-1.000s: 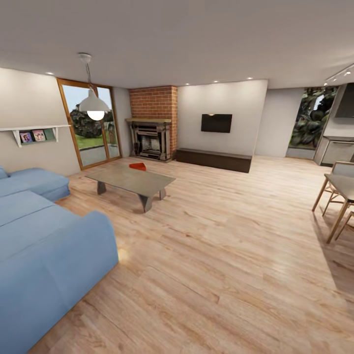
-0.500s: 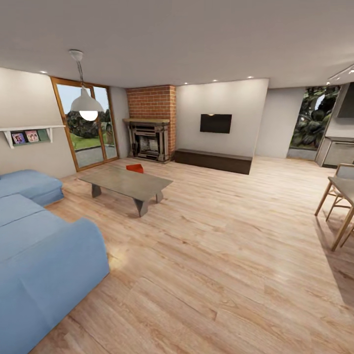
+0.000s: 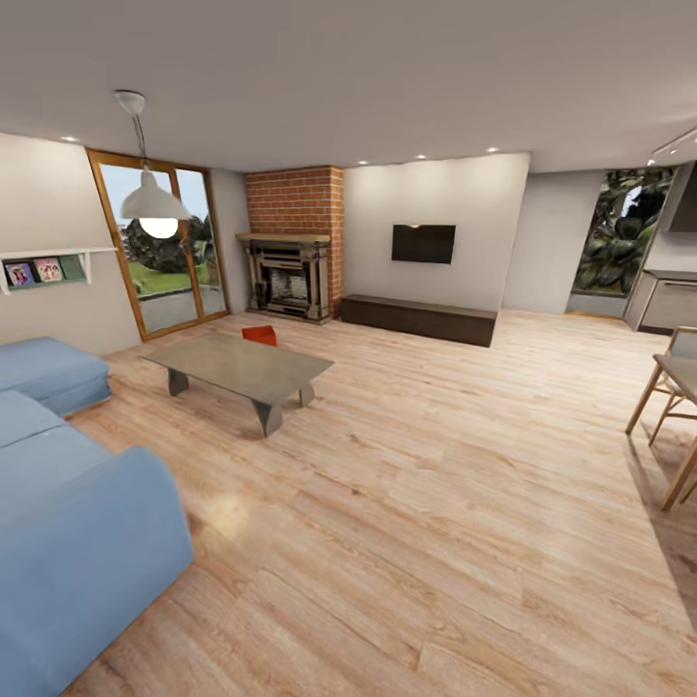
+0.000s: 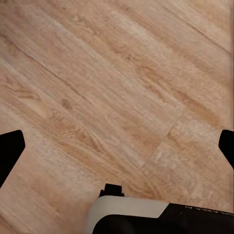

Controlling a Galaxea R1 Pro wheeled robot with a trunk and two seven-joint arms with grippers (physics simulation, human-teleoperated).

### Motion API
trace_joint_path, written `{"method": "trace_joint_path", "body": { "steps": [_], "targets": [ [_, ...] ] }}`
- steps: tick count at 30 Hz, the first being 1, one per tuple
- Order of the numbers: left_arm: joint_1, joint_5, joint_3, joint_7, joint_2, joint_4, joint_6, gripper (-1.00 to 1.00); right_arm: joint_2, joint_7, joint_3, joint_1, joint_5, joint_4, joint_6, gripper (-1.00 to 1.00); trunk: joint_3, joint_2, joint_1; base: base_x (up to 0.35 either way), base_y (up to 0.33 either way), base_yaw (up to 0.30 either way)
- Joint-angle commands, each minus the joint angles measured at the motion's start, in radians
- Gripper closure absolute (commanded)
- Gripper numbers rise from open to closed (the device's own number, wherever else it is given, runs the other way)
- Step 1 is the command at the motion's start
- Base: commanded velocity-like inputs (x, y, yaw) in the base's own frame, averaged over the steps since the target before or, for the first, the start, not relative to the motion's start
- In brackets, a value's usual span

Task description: Move the two storage containers from the living room to the garage. In the garage, place one container on the floor and stack the other container on top of it (either order is fine).

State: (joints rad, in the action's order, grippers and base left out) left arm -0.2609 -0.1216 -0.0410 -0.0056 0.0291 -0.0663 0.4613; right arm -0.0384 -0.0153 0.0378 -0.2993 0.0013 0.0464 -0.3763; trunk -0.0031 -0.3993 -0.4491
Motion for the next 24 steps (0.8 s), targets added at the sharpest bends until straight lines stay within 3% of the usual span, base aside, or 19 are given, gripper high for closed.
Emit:
{"method": "trace_joint_path", "body": {
  "steps": [1,24],
  "targets": [
    [-0.001,-0.002,-0.004,-0.001,0.000,-0.004,0.007,-1.00,0.000,-0.002,0.004,-0.001,0.000,0.004,-0.006,-1.00,0.000,-0.001,-0.001,0.326,-0.152,0.000],
    [-0.001,-0.001,-0.004,-0.001,0.000,-0.005,0.007,-1.00,0.000,-0.002,-0.001,-0.001,-0.003,0.001,-0.009,-1.00,0.000,-0.001,-0.001,0.326,-0.152,0.000]
  ]
}}
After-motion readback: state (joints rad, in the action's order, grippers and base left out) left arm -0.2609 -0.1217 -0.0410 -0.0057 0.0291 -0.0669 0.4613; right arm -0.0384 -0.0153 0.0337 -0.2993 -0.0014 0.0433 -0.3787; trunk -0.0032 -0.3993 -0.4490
